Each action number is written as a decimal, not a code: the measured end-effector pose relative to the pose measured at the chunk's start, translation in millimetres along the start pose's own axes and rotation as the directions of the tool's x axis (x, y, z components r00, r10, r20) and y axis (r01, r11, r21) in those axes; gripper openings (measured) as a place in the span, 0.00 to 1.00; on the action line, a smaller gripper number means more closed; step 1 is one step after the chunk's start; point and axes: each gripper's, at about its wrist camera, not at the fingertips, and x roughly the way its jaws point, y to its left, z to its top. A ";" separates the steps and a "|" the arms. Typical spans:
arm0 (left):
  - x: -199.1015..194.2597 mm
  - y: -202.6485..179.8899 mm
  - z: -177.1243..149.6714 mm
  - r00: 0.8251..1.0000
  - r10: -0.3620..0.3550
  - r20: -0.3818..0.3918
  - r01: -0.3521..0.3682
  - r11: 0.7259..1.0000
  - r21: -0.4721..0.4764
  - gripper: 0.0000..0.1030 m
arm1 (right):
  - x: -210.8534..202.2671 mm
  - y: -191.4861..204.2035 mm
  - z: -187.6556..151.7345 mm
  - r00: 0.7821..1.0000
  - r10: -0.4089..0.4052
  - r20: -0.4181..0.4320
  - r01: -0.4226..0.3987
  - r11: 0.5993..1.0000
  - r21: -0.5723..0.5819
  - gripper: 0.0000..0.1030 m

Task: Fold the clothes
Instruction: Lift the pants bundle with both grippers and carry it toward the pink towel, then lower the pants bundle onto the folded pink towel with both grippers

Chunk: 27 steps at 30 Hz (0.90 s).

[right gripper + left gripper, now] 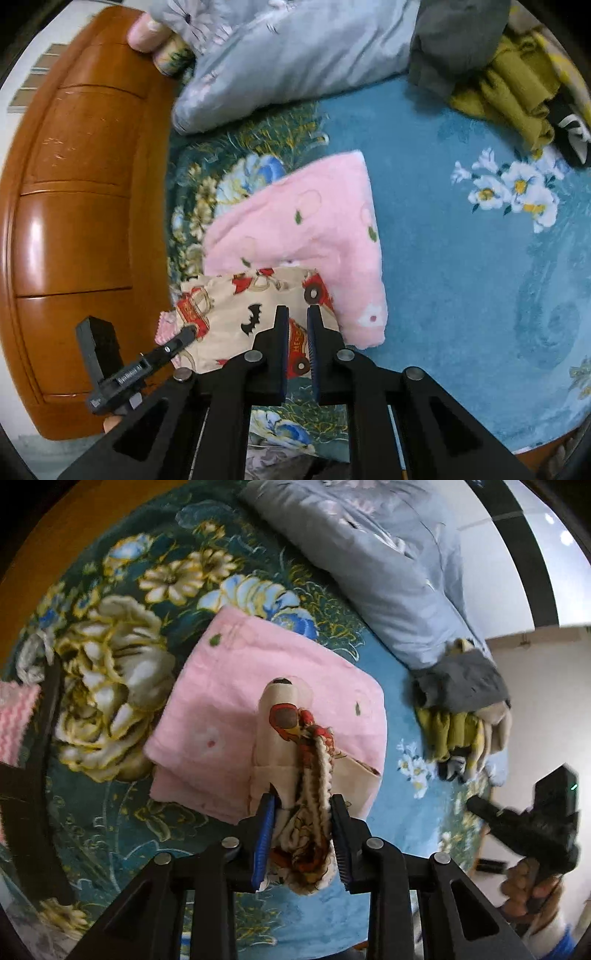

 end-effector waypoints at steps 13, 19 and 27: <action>13.8 75.4 19.1 0.997 0.071 -0.036 -0.074 0.992 -0.102 0.30 | 110.1 -1.7 -12.8 0.970 -0.088 -0.226 0.082 0.996 -0.035 0.44; 23.0 97.2 20.4 0.996 0.063 -0.056 -0.071 0.985 -0.158 0.30 | 140.5 5.6 5.0 0.958 -0.162 -0.237 0.145 0.985 -0.089 0.45; 22.4 96.4 17.0 0.997 0.059 -0.056 -0.067 0.986 -0.155 0.30 | 142.0 14.8 8.2 0.956 -0.132 -0.264 0.110 0.989 -0.098 0.15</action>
